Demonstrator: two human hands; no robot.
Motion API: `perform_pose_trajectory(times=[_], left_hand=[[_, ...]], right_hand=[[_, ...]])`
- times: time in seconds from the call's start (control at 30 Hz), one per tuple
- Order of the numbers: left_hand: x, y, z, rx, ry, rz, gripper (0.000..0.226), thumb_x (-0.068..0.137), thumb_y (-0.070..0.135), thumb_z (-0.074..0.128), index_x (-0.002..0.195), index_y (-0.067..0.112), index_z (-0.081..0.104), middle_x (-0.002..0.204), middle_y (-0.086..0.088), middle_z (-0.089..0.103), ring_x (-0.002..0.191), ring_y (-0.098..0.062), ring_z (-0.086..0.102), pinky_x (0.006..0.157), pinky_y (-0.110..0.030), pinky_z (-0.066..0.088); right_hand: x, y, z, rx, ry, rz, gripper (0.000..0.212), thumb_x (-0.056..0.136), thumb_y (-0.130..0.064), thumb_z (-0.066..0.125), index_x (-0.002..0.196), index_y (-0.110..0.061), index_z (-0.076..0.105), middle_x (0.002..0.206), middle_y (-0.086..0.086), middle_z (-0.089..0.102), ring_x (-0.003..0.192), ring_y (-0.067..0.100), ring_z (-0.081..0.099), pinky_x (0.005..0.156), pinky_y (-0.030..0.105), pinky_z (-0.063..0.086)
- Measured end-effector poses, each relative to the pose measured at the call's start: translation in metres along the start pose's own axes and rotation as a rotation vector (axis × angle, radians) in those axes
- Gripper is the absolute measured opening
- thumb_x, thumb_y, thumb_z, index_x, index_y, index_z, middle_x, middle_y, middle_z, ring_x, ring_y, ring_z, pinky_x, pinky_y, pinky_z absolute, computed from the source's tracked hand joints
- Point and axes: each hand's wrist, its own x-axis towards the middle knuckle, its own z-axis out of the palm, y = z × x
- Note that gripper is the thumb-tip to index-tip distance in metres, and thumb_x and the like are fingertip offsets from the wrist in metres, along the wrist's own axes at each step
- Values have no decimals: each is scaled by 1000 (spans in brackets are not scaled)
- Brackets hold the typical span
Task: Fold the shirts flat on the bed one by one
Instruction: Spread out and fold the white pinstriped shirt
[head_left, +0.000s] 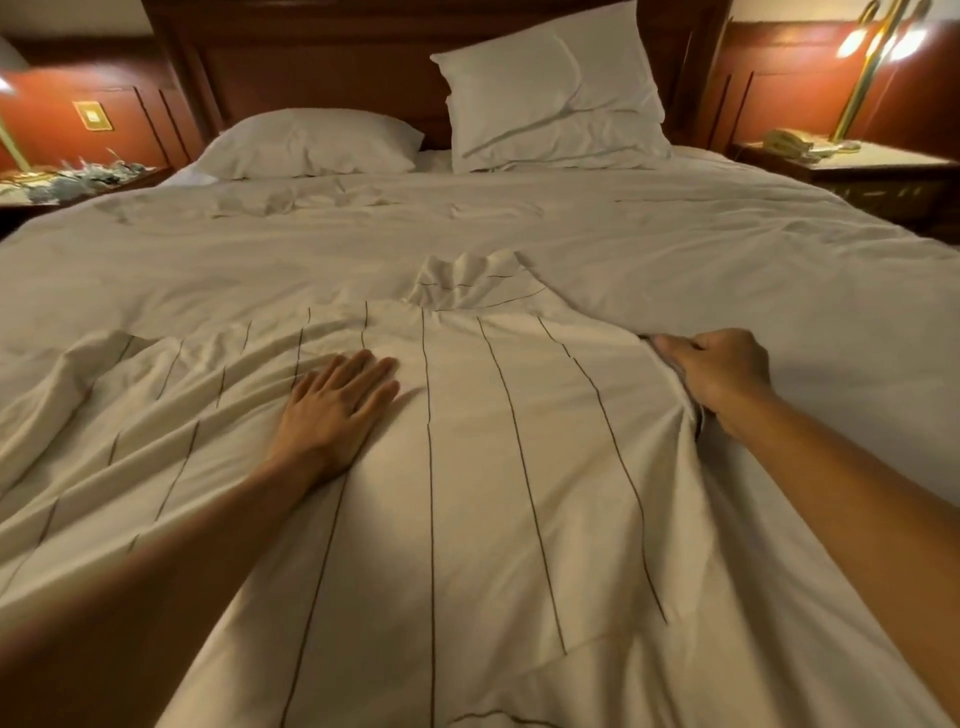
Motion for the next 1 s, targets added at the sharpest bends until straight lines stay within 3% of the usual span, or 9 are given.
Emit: perform_pose_trajectory(times=[0.07,0.13,0.23,0.27,0.37,0.5,0.63,0.87,1.0], left_hand=[[-1,1,0,4,-9,9,66,88,80,1,149,59,14,164,19,9,152,-7,3,123,-35,1],[-4,3,-2,16,-34,-6,66,90,78,3,151,55,13,165,16,8,153,-11,2,124,-37,0],[-14,7,-8,10,-81,-33,70,89,75,6,154,50,11,166,13,4,153,-14,-2,122,-38,-4],[-19,8,-11,10,-87,-31,71,89,75,7,154,48,10,166,12,3,153,-14,-4,122,-38,-6],[-29,7,-20,21,-89,-34,75,88,74,7,157,43,9,167,8,0,153,-17,-7,123,-41,-8],[-35,11,-30,3,-111,-63,83,83,78,6,157,42,8,167,7,-3,154,-21,-8,124,-46,-6],[-35,21,-36,-14,-140,-53,90,78,81,1,158,41,9,167,7,0,154,-21,-4,123,-48,-3],[-36,20,-28,8,-114,11,83,83,85,2,154,46,20,165,10,14,150,-14,9,120,-47,6],[-33,17,-20,10,-84,9,87,78,87,-1,152,48,22,164,11,15,148,-11,9,118,-46,6]], right_hand=[[-3,1,-3,-8,29,4,49,87,-46,68,57,-8,59,71,21,65,77,38,65,62,35,41],[-9,-1,0,3,8,44,47,90,-47,65,65,-7,63,78,20,67,85,39,65,66,35,42],[-19,2,6,50,-132,197,59,92,-56,58,108,0,69,116,24,66,111,40,60,84,37,45],[-23,3,5,53,-177,213,64,91,-58,58,115,0,67,120,24,65,112,39,59,85,36,45],[-28,4,-2,14,-196,132,52,90,-56,62,88,-5,68,95,19,68,90,34,63,69,33,43],[-32,1,-18,25,-34,88,49,88,-51,69,60,-12,59,66,11,63,63,28,57,55,31,38],[-30,-6,-27,55,74,88,49,91,-41,68,56,-10,54,58,9,56,61,29,55,54,31,36],[-24,-9,-34,76,222,74,49,91,-38,68,55,-10,53,56,8,54,55,26,50,51,31,33],[-26,3,-31,56,52,159,46,90,-45,68,59,-12,56,66,11,61,66,29,59,54,29,39]])
